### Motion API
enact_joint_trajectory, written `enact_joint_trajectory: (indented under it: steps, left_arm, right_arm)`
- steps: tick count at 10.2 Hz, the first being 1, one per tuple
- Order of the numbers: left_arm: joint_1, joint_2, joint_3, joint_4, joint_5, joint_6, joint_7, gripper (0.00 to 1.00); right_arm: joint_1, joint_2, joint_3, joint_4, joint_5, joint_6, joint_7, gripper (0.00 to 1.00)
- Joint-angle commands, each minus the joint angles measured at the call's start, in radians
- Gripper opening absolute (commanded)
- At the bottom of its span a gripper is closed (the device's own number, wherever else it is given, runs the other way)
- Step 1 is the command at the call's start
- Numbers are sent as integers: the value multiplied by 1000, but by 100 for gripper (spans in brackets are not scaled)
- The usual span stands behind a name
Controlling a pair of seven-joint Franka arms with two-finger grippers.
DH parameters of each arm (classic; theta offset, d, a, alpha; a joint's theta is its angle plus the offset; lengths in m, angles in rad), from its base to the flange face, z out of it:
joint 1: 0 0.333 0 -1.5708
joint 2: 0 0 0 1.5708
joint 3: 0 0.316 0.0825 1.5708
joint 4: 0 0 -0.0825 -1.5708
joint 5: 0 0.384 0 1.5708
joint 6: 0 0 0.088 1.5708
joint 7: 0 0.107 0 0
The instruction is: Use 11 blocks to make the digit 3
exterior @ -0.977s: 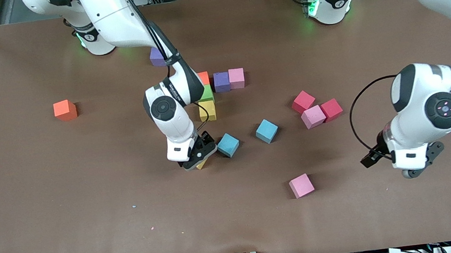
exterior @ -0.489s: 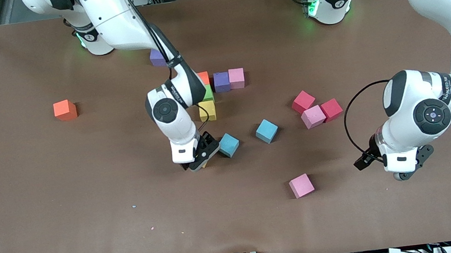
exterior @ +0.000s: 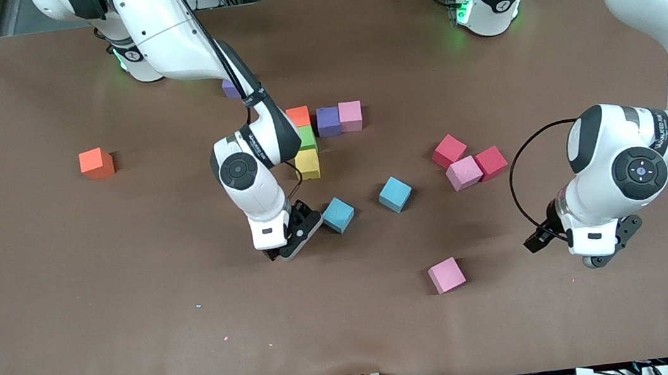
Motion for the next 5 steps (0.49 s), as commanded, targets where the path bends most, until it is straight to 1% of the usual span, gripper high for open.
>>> enact_joint_trajectory:
  steps: [1, 5]
  left_arm:
    - [-4, 5, 1, 9, 31, 6, -16, 100]
    - [-5, 5, -1, 9, 31, 5, -18, 100]
  right_arm:
    - [-8, 14, 8, 25, -12, -11, -29, 100]
    - [-24, 14, 8, 26, -12, -40, -92, 100]
